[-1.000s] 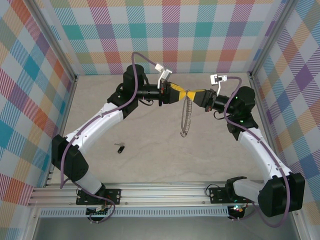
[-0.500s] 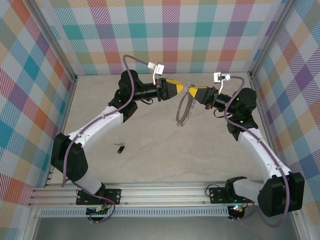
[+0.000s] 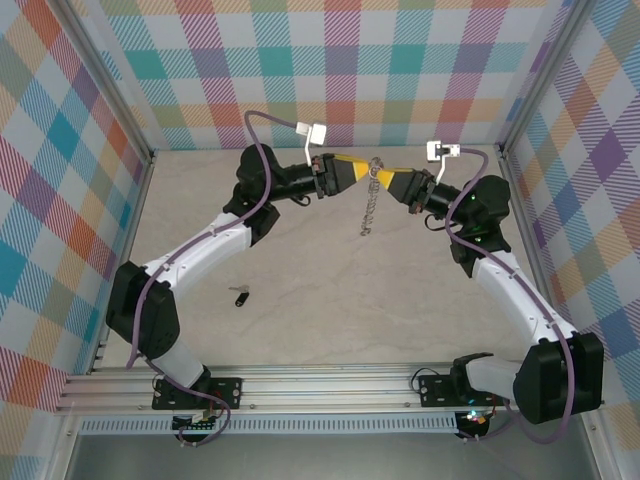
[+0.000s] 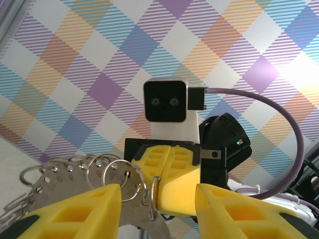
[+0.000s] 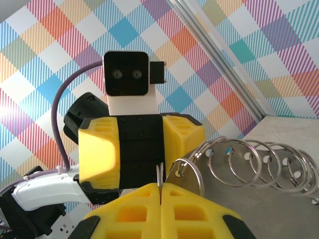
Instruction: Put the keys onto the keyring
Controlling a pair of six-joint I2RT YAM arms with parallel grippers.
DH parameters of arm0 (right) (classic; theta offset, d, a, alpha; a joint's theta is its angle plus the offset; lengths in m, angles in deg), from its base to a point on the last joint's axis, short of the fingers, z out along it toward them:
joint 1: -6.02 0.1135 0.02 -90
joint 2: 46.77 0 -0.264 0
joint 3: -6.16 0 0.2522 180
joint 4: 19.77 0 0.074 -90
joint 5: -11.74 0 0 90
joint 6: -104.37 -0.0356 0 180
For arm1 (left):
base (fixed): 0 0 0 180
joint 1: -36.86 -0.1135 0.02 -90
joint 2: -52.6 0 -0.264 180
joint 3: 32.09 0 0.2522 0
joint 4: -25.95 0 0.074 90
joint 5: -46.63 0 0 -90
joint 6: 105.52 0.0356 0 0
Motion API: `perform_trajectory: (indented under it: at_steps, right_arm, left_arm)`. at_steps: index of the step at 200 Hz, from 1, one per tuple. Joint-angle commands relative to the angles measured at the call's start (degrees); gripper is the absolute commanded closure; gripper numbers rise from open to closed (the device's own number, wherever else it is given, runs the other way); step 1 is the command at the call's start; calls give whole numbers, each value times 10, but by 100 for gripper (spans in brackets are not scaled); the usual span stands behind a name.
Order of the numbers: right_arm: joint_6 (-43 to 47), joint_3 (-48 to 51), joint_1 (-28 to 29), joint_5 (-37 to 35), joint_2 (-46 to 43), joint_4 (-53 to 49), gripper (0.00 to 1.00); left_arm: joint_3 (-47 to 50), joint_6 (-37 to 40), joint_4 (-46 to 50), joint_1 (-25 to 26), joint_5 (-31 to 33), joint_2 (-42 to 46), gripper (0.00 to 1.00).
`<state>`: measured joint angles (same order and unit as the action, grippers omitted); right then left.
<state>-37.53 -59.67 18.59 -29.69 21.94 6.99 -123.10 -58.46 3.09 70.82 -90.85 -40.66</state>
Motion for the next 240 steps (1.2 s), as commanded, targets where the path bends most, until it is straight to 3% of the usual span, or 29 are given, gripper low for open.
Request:
perform_trajectory:
  at_steps: [1,110,240]
  right_arm:
    - [-6,3,2,-4,-6,41,100]
    - [-3,4,1,-2,-2,35,100]
    - [5,8,2,-1,-7,22,100]
  left_arm:
    - [-3,-9,-28,6,-8,-10,57]
    - [-21,0,-20,16,-10,-22,61]
    - [-30,7,-13,19,-9,-25,75]
